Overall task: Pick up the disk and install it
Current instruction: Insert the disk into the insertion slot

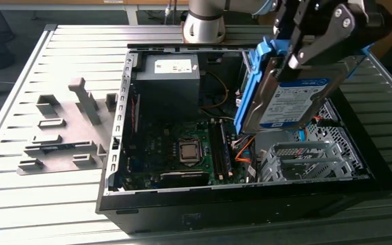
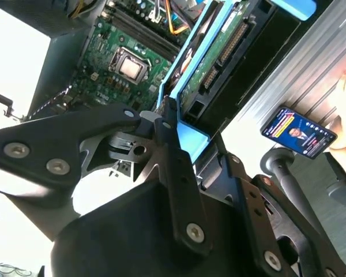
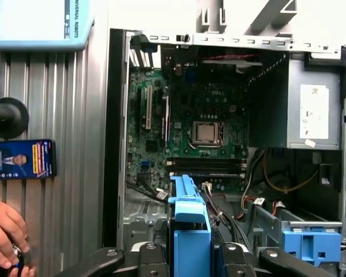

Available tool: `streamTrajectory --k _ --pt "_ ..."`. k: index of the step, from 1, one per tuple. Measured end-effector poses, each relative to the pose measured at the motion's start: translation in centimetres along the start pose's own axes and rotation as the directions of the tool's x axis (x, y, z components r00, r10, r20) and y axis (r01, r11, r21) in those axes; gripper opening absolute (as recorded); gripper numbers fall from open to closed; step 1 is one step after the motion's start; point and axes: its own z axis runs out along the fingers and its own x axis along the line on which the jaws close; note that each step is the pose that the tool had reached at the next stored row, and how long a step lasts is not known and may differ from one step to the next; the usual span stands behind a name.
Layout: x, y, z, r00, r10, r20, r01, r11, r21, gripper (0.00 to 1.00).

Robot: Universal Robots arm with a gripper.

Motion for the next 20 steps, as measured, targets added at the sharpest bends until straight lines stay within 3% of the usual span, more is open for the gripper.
streamTrajectory --k 9,20 --pt "1.37 -1.11 0.76 1.0 0.0 -0.0003 0.0 1.0 0.0003 0.36" --pt "1.54 -4.46 1.65 1.0 0.0 -0.0011 0.0 1.0 0.0003 0.36"
